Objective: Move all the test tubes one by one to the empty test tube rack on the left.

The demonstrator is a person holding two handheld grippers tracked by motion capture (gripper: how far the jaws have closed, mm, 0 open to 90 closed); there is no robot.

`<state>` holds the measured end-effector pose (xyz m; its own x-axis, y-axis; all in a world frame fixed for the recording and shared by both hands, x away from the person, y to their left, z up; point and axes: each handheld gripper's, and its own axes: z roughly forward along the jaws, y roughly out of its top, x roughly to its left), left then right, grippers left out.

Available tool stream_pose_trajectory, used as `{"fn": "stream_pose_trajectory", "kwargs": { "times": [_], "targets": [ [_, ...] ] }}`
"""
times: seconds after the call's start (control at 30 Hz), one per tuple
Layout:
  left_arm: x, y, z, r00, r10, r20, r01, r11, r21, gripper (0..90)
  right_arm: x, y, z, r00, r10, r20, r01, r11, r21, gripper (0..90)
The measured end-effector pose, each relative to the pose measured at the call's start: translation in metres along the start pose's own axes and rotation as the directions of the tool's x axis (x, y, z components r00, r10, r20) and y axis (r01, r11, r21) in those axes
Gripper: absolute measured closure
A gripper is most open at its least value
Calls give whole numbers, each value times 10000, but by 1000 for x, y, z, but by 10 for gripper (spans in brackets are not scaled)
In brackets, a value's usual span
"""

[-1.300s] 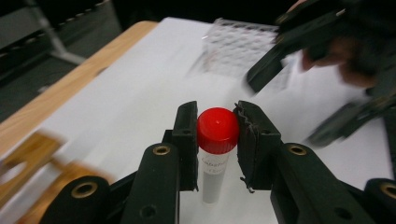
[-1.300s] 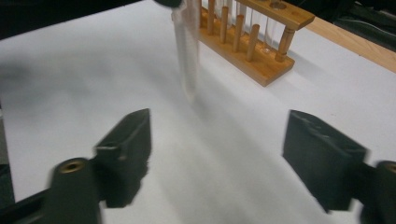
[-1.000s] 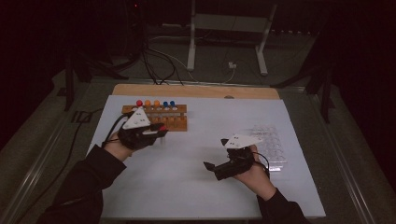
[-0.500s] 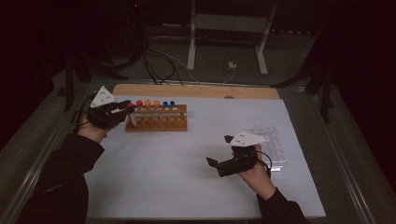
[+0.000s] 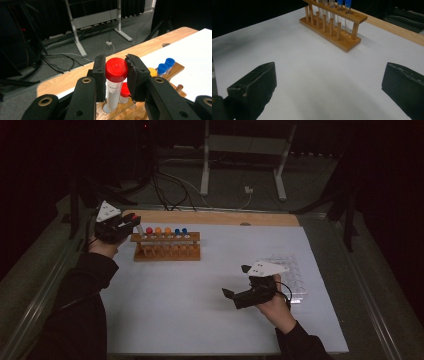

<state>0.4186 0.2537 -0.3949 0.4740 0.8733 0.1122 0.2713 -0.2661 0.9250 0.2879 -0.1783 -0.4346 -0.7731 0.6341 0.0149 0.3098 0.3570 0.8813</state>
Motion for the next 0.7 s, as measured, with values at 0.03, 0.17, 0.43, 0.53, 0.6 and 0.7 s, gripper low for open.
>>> {"fn": "stream_pose_trajectory", "kwargs": {
  "times": [0.03, 0.17, 0.43, 0.53, 0.6, 0.7],
  "targets": [
    [0, -3, 3, 9999, -108, 77, 108, 9999, 55, 719, 0, 0, 0, 10000, 1, 4, -1, 10000, -9, 0],
    [1, -15, 14, 9996, -266, 24, 265, 9990, 365, 718, -2, -1, -1, 10000, 60, -43, -60, 10000, -22, 0],
    [1, -28, 30, 9990, -422, -119, 432, 9926, 1136, 718, -3, -1, -1, 10000, 77, -26, -77, 10000, -27, 0],
    [0, -31, 35, 9994, -325, -140, 341, 9892, 1423, 718, -3, -1, -2, 9999, 113, -26, -113, 9999, -72, 0],
    [0, -33, 37, 9991, -404, -136, 420, 9883, 1467, 718, -4, -1, -2, 9999, 129, -17, -129, 9999, -87, 0],
    [2, -32, 37, 9982, -597, -56, 599, 9864, 1529, 717, -4, -1, -3, 9999, 140, 2, -140, 9999, -84, 0]
  ]
}}
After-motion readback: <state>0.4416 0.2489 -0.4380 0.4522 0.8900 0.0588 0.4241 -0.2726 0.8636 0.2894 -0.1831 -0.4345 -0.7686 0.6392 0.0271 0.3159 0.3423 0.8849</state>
